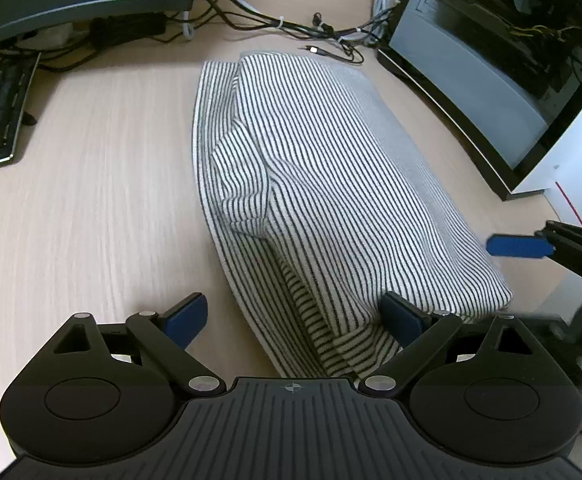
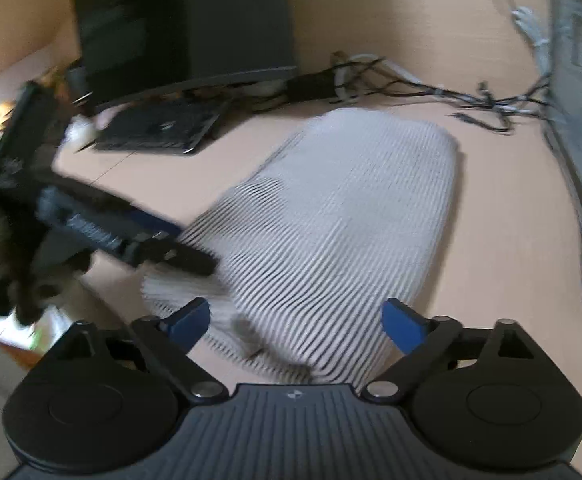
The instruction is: Fold clothes
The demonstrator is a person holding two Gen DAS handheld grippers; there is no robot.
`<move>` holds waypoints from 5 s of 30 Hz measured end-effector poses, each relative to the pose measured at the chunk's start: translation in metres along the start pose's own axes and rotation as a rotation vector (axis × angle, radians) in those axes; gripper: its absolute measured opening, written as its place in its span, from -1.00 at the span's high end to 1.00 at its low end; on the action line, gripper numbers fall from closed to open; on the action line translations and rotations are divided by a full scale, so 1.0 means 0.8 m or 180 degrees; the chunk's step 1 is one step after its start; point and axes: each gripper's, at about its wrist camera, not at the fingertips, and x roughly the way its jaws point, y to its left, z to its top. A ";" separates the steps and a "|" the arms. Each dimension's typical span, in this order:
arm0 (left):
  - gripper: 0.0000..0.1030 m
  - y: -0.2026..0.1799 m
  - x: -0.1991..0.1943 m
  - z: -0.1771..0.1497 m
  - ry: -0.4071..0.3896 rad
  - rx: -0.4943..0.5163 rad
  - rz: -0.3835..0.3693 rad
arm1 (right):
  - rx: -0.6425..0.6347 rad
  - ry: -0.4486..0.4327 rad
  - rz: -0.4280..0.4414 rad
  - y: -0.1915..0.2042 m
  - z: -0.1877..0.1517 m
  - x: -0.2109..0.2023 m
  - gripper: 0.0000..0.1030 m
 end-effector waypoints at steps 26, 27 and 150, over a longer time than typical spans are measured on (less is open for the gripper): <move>-0.89 0.033 -0.020 0.021 -0.0242 -0.0143 0.0185 | -0.0905 0.0070 -0.0413 0.037 0.035 0.002 -0.88; -0.89 0.036 -0.024 0.022 -0.0273 -0.0162 0.0201 | -0.0999 0.0097 -0.0377 0.044 0.035 0.009 -0.88; -0.39 0.036 -0.027 0.134 -0.0566 0.1484 -0.0285 | -0.0594 -0.0185 -0.1437 -0.069 0.147 0.083 -0.88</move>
